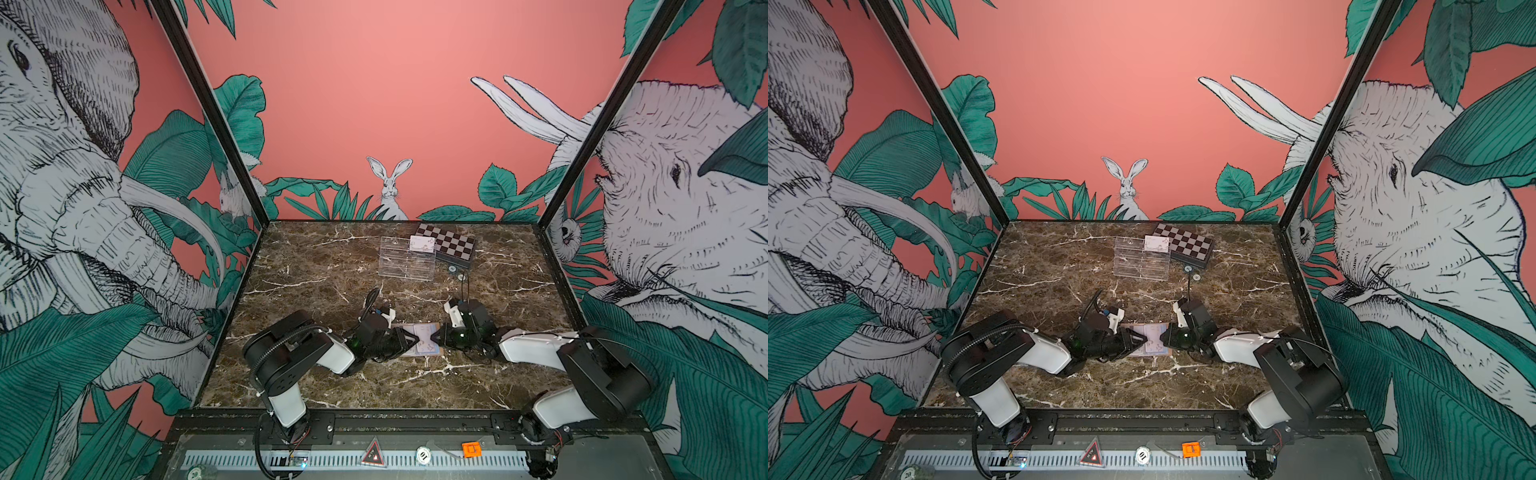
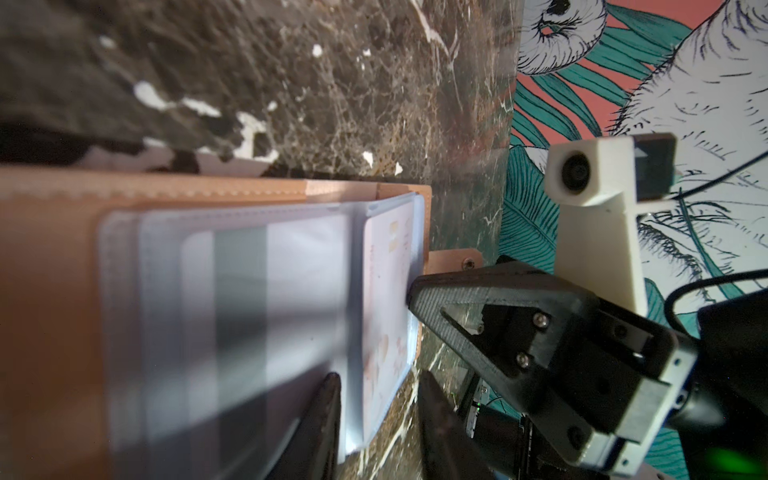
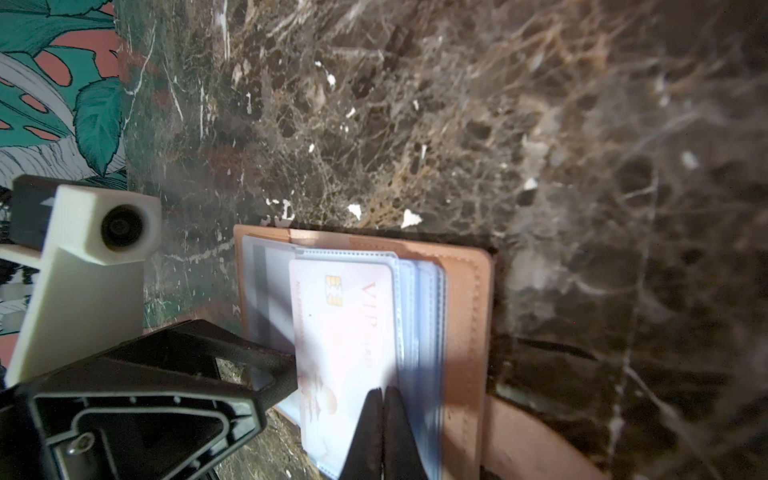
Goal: Take the credit cards out of the card holder
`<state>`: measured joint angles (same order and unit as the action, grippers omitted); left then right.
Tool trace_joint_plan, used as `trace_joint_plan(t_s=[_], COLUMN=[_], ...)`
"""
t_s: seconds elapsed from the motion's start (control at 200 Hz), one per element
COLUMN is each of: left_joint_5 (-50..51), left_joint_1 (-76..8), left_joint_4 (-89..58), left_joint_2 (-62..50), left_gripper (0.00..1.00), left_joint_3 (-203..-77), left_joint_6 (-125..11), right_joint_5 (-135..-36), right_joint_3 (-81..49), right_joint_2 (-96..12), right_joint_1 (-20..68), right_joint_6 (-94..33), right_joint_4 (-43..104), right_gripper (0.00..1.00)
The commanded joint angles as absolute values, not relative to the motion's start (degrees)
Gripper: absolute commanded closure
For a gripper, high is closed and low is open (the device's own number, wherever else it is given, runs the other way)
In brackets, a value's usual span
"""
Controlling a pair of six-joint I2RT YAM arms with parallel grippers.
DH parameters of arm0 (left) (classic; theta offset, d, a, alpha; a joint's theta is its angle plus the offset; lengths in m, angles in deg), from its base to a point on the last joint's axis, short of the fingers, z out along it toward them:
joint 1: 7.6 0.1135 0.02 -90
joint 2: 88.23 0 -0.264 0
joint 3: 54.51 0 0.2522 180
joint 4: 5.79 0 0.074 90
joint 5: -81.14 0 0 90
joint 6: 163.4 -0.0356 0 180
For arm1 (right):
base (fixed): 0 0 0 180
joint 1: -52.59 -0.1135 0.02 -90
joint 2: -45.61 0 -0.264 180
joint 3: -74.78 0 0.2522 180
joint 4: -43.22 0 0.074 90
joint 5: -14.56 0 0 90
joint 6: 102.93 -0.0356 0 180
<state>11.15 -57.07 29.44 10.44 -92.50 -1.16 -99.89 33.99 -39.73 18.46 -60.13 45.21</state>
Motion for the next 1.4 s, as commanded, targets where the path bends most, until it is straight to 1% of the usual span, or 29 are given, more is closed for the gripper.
trace_joint_plan(t_s=[0.0,0.305,0.595,1.04,1.135,1.395], left_joint_5=[9.95,8.72,9.01,10.0,10.05,10.83], left_joint_1=[-57.48,-57.48,-57.52,-57.61,-57.61,-57.83], left_joint_4=[31.42,35.5,36.13,37.37,37.42,37.44], left_joint_2=[11.89,13.42,13.63,15.02,15.28,15.54], left_gripper=[0.68,0.77,0.86,0.89,0.94,0.97], left_joint_3=[-91.17,-89.36,-89.48,-90.65,-90.77,-91.41], left_joint_6=[-0.07,1.19,1.03,1.08,1.07,0.42], right_joint_5=[-99.43,-99.05,-99.18,-99.43,-99.41,-99.64], right_joint_3=[35.46,35.18,35.09,35.38,35.43,35.46], right_joint_2=[-41.88,-41.2,-41.35,-41.22,-41.21,-41.21], right_joint_1=[18.14,18.14,18.13,18.13,18.13,18.13], right_joint_6=[-60.82,-60.3,-60.39,-60.21,-60.21,-60.2], right_joint_4=[44.45,43.15,43.52,43.48,43.48,43.48], right_gripper=[0.98,0.98,0.99,0.99,0.99,0.99])
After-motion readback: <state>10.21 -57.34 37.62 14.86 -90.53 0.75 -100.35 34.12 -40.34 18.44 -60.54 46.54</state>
